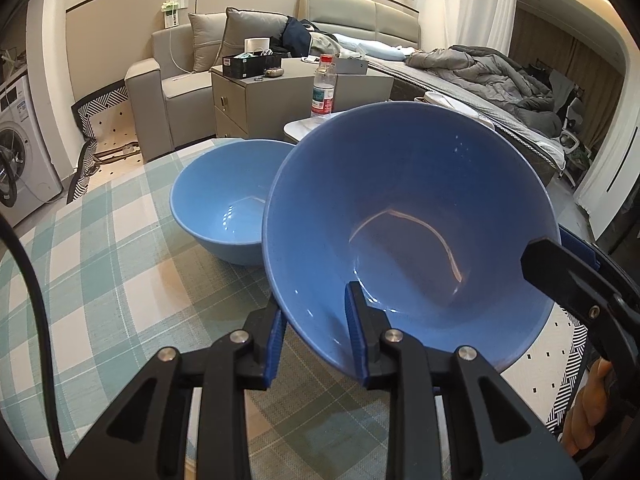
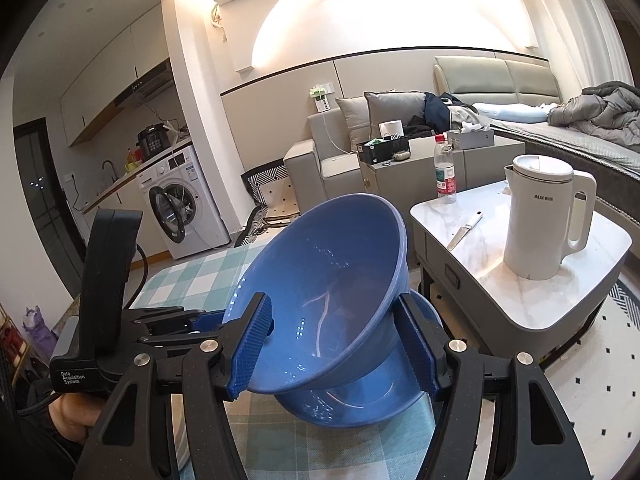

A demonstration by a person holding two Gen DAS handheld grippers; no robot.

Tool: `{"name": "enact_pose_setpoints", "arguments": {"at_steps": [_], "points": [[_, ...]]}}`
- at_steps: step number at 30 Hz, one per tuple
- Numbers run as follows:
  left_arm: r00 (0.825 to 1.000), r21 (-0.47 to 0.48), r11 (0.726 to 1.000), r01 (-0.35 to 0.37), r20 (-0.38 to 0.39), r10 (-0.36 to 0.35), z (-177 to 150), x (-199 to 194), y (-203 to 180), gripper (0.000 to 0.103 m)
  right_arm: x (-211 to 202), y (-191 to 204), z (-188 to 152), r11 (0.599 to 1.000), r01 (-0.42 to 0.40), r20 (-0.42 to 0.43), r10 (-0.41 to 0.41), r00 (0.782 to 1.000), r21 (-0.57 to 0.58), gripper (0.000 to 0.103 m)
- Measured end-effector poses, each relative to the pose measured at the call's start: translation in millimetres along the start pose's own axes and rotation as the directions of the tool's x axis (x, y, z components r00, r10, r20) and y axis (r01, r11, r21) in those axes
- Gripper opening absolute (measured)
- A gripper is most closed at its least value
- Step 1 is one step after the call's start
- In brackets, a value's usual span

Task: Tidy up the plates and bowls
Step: 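Carry and lower the held bowl into another blue bowl with both tools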

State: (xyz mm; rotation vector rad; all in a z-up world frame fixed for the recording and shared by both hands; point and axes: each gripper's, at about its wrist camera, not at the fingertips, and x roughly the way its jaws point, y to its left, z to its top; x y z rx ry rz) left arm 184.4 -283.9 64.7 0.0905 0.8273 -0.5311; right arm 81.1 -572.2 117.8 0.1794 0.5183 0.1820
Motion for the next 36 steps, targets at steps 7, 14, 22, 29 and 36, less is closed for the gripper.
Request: {"name": "enact_pose_setpoints", "arguments": {"at_steps": [7,14,22,29,36], "points": [[1.0,0.008,1.0,-0.005,-0.015,0.005,1.5,11.2,-2.8,0.027,14.2,-8.9,-4.0,1.0,0.015,-0.039,-0.014,0.999,0.023,0.066],[1.0,0.011,1.0,-0.015,-0.025,0.016,0.4,17.4,-3.4,0.027,28.6,-14.0,-9.1,0.999,0.028,-0.076,-0.026,0.997,0.025,0.066],[0.998,0.029,0.999,-0.038,-0.039,0.039,-3.0,24.2,-6.3,0.027,44.6,-16.1,-17.3,0.997,0.081,-0.13,-0.082,0.988,-0.011,0.066],[0.998,0.041,0.998,-0.045,-0.048,0.047,-5.4,27.6,-9.4,0.027,53.9,-18.6,-22.1,0.995,0.098,-0.165,-0.101,0.981,-0.024,0.07],[0.997,0.062,0.996,-0.062,-0.045,0.065,-8.6,27.6,-13.5,0.029,59.1,-20.2,-25.3,0.995,0.094,-0.184,-0.097,0.978,-0.025,0.073]]}}
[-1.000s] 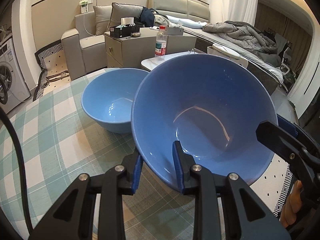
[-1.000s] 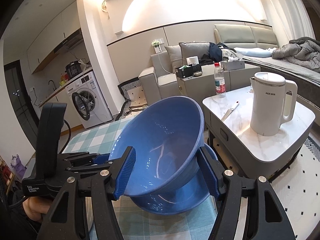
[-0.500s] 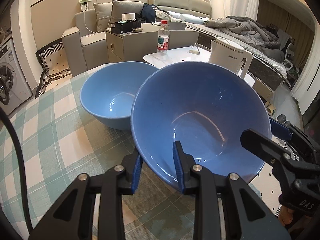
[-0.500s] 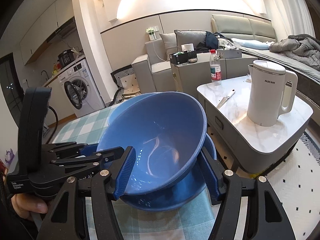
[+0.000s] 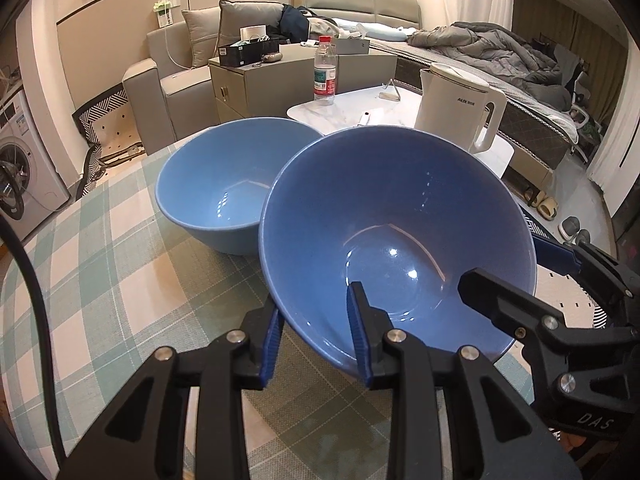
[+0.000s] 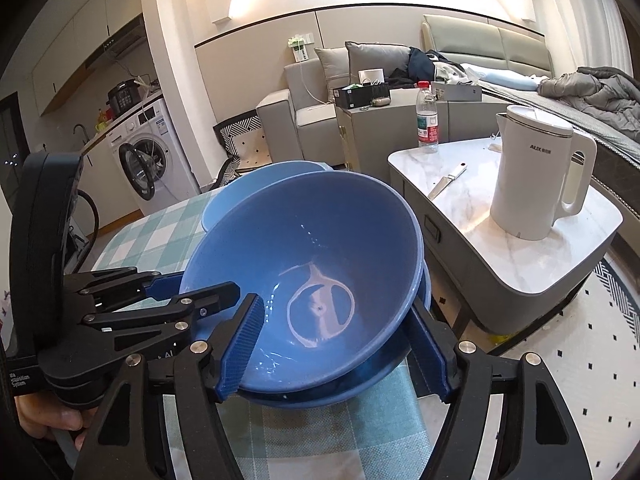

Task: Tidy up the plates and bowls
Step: 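Carry and lower the held bowl into another blue bowl with both tools, then open both tools to release the nested bowl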

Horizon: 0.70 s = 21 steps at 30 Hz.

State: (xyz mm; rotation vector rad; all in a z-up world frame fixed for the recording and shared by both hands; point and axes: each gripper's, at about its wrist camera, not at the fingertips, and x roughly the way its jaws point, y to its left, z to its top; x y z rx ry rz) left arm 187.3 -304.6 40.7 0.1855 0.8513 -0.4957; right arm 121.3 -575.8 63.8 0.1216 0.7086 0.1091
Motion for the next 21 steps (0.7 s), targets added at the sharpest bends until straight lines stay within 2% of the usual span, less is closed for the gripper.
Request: {"name": "enact_pose_setpoints", "arguments": {"at_steps": [13,21], "points": [[1.0,0.029,1.0,0.0,-0.027,0.001,-6.7,4.7,-7.0,0.035,5.2,-5.8,-0.5,1.0,0.005,-0.016,-0.005,1.0,0.011,0.078],[0.999,0.016,1.0,0.011,-0.048,-0.01,-8.1,9.9,-8.5,0.041,5.6,-13.6,-0.6,0.999,-0.022,-0.008,0.023,1.0,0.025,0.078]]}}
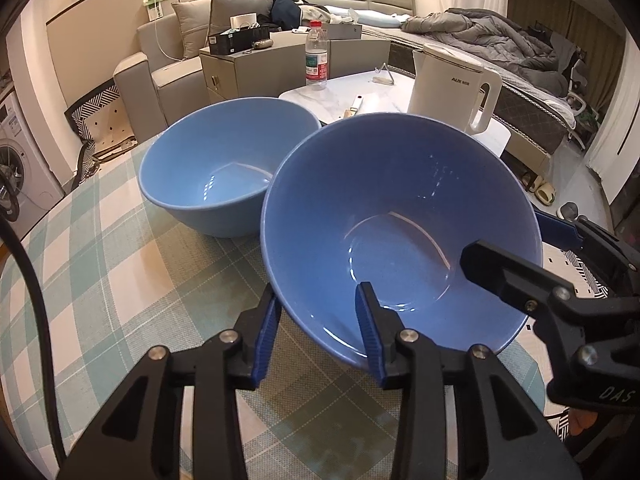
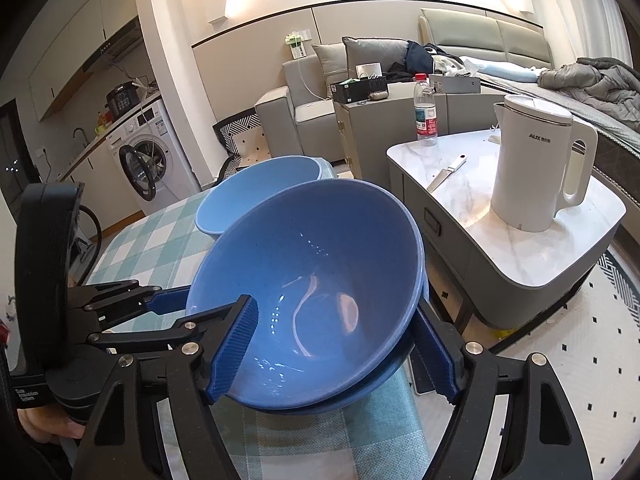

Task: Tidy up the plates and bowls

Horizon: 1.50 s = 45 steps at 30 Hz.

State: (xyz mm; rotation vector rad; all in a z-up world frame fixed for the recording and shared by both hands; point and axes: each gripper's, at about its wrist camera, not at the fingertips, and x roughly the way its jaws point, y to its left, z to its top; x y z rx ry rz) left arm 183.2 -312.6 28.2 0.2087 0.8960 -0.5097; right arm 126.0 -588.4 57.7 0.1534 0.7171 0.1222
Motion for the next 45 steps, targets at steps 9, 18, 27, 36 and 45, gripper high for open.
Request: {"name": "enact_pose_setpoints", "arguments": {"at_steps": [9,18,27,36,45], "points": [[1.0,-0.014,1.0,-0.009,-0.025,0.008,-4.2,3.8,3.9,0.049,1.9,-11.6,-2.4,0.999,0.019,-0.014,-0.018,1.0,0.032,0.081],[0.999,-0.044,0.999,-0.003,-0.039,0.002,-5.4,2.1,14.3,0.051,3.1,-5.8,-3.1,1.0,0.01,-0.021,-0.01,1.0,0.016,0.082],[0.999,-0.069,0.997,0.042,0.012,-0.041,-5.5,-12.0,21.2,0.053,2.8,-9.4,-3.0,0.999,0.014,-0.015,-0.013,1.0,0.032,0.086],[0.997,-0.109,0.992,0.057,0.048,-0.052,-6.7,-24.6,36.3,0.053,-2.4,-19.0,-1.7,0.998,0.036,0.001,-0.036,0.999,0.058,0.091],[0.996,-0.126,0.99,0.059,0.069,-0.051,-8.9,-36.4,47.6,0.061,-7.3,-22.4,0.3,0.995,0.054,0.022,-0.056,0.998,0.085,0.099]]}}
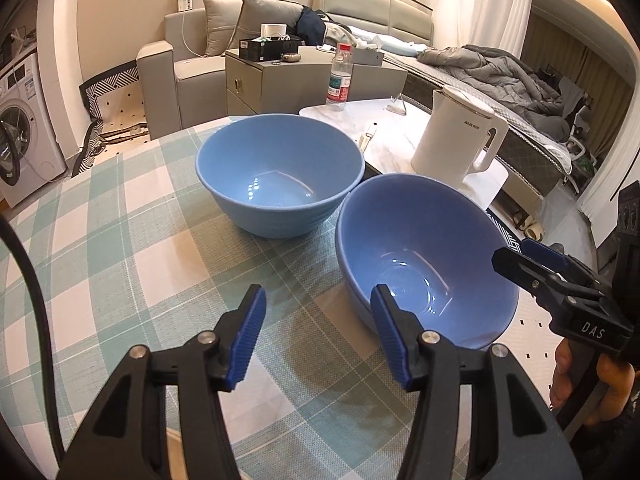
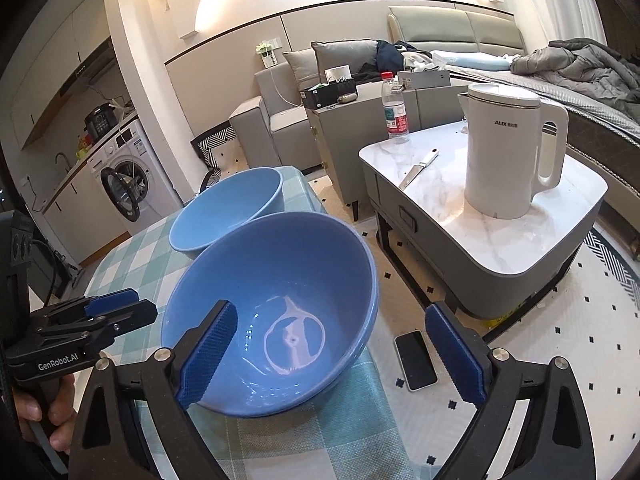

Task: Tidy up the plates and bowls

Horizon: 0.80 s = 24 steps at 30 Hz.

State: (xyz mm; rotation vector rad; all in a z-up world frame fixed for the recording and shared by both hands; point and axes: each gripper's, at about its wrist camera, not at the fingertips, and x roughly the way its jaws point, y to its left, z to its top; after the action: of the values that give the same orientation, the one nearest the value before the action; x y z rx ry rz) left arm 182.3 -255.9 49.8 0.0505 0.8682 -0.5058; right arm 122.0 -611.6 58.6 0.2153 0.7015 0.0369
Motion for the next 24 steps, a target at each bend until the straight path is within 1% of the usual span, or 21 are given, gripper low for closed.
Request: {"name": "enact_pose_setpoints", "arguments": {"at_steps": [1,3,4,6,10,11,12,16,19,21,24], "points": [[1.0,-0.002,1.0,0.001,0.006,-0.001,0.5,-2.3,1.1,0.064,-1.2,0.8,0.5,1.0,-0.003,0.005,0.003,1.0,-0.001,0.1],[1.0,-0.002,1.0,0.0,0.026,0.0,1.9,-7.6,2.7,0.076,-2.9,3.2,1.8,1.0,-0.002,0.015,0.002,1.0,-0.003,0.1],[0.999,-0.001,1.0,-0.002,0.039,0.002,2.5,-10.6,3.7,0.079,-4.0,3.1,2.8,1.0,0.002,0.02,-0.002,1.0,0.001,0.1],[0.998,-0.001,1.0,-0.008,0.069,0.008,4.4,-17.4,5.4,0.081,-5.9,3.4,4.9,1.0,0.002,0.031,-0.002,1.0,0.011,0.101],[0.997,-0.005,1.0,-0.018,0.079,0.018,10.1,-22.9,12.3,0.082,-8.0,7.6,14.3,1.0,-0.006,0.029,0.006,1.0,-0.012,0.102],[0.997,-0.007,1.0,-0.02,0.079,0.021,11.6,-23.9,14.1,0.086,-9.0,9.5,17.6,1.0,-0.002,0.03,0.003,1.0,-0.025,0.102],[0.996,-0.011,1.0,-0.025,0.082,0.025,13.1,-25.0,15.9,0.092,-10.2,11.3,21.0,0.999,-0.004,0.031,0.005,1.0,-0.038,0.102],[0.995,-0.021,0.999,-0.03,0.094,0.031,18.5,-28.0,21.5,0.093,-13.8,17.7,31.3,0.995,-0.006,0.022,0.009,1.0,-0.098,0.102],[0.995,-0.027,0.999,-0.033,0.096,0.035,22.9,-27.4,24.4,0.095,-13.5,20.6,37.7,0.992,-0.032,0.008,0.033,0.999,-0.121,0.102],[0.994,-0.027,0.999,-0.038,0.101,0.04,25.5,-27.3,25.7,0.103,-12.6,24.6,43.7,0.988,-0.041,0.0,0.042,0.999,-0.148,0.102],[0.993,-0.026,0.999,-0.048,0.109,0.05,29.2,-27.9,28.7,0.103,-10.2,31.9,53.4,0.981,-0.066,-0.013,0.065,0.998,-0.181,0.102]]}}
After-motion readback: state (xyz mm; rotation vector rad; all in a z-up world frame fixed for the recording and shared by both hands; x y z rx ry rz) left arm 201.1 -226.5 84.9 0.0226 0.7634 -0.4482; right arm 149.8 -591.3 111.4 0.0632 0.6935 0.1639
